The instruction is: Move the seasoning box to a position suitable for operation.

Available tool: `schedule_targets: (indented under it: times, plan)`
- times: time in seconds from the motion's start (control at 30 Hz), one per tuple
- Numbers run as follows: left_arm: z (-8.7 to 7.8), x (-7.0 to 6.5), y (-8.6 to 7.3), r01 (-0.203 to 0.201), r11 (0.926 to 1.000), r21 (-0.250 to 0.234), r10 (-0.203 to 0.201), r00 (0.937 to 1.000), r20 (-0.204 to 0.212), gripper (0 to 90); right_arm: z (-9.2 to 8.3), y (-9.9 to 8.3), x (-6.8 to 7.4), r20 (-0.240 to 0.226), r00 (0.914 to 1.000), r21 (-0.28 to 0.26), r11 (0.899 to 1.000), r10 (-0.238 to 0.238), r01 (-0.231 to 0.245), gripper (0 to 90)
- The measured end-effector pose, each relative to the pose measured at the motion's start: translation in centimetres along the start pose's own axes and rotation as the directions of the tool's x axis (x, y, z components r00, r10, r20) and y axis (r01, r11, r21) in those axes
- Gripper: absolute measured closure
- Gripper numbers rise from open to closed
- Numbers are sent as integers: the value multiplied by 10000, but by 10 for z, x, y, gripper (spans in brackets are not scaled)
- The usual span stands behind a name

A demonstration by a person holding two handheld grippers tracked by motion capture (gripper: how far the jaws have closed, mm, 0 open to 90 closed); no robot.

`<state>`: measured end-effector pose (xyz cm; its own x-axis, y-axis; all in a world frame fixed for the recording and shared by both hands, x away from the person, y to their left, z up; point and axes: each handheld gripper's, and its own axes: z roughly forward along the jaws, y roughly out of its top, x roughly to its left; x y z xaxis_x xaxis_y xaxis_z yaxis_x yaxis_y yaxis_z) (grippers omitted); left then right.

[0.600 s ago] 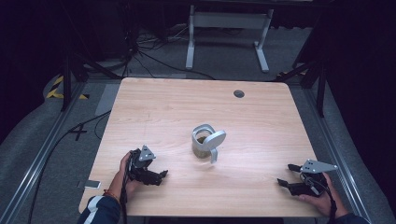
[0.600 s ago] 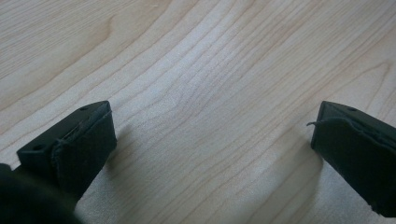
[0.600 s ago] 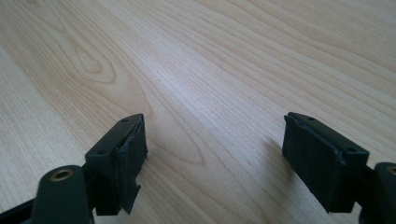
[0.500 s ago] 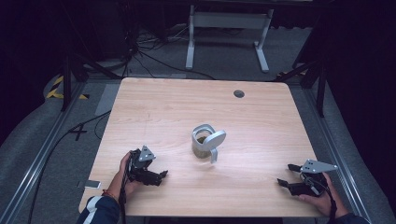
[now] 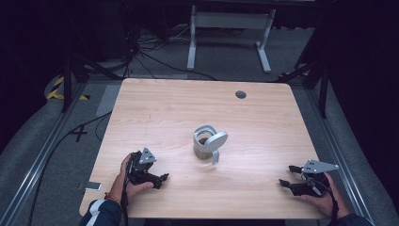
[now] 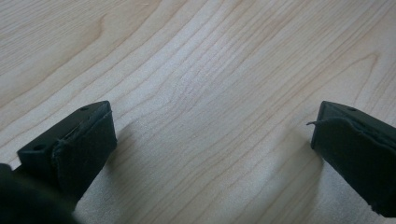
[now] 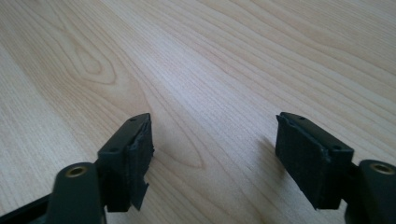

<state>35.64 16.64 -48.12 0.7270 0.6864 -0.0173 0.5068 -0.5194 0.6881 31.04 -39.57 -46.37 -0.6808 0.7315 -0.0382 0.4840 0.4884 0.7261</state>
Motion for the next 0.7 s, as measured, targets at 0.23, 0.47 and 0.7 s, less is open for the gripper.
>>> schedule_targets:
  times: [0.23,0.47,0.7]
  plan:
    - [-1,1,-1,-63,10000,-61,63,10000,31,4,-5,5,5,82,9999,-214,9997,-118,120,390]
    - [-1,1,-2,-76,10000,-56,76,10000,61,4,-15,14,9,-161,9996,-831,9963,-251,236,595]
    - [-1,2,-1,-101,9999,-20,101,9999,75,4,-22,21,12,-364,9982,-1308,9905,-474,423,819]
